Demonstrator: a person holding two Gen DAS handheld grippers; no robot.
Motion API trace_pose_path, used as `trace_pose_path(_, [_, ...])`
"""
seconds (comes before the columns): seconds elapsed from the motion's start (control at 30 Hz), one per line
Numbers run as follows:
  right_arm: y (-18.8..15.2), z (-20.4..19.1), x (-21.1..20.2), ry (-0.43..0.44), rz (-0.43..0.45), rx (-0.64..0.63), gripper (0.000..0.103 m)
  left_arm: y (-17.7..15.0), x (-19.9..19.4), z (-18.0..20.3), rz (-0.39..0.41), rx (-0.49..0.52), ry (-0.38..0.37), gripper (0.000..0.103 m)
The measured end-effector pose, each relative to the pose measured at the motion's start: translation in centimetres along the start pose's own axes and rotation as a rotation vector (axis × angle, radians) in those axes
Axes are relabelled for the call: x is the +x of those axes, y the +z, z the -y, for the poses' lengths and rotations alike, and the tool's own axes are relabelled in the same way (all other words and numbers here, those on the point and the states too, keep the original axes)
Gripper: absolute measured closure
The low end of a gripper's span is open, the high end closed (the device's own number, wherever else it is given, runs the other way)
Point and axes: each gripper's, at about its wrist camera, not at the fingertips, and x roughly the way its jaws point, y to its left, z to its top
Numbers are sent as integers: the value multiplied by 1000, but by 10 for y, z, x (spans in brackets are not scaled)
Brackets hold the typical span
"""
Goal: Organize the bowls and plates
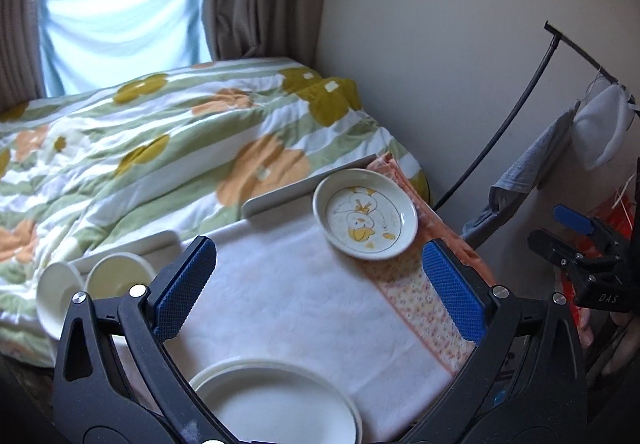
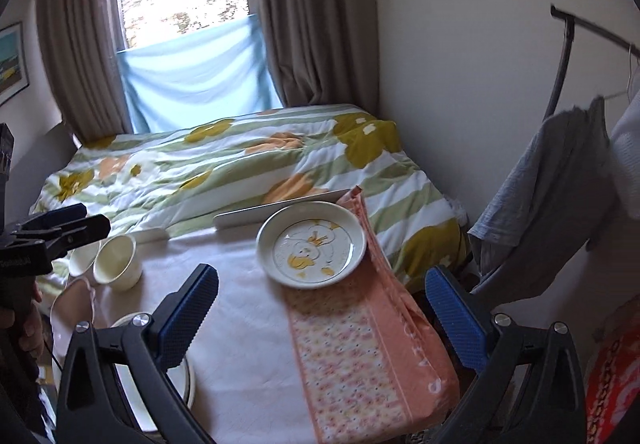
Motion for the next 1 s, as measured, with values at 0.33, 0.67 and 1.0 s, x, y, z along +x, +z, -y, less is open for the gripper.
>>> trace_pose_path(0.33, [-14, 70, 139, 146, -213, 331, 19, 30, 171, 19, -223, -19, -32, 29])
trace_pose_path(0.67, [-22, 80, 229, 205, -380, 359, 61, 17, 274, 11, -413, -45, -20, 49])
trace_pose_path(1.0, [-15, 75, 245, 127, -398, 273, 87, 13, 297, 13, -463, -4, 19, 78])
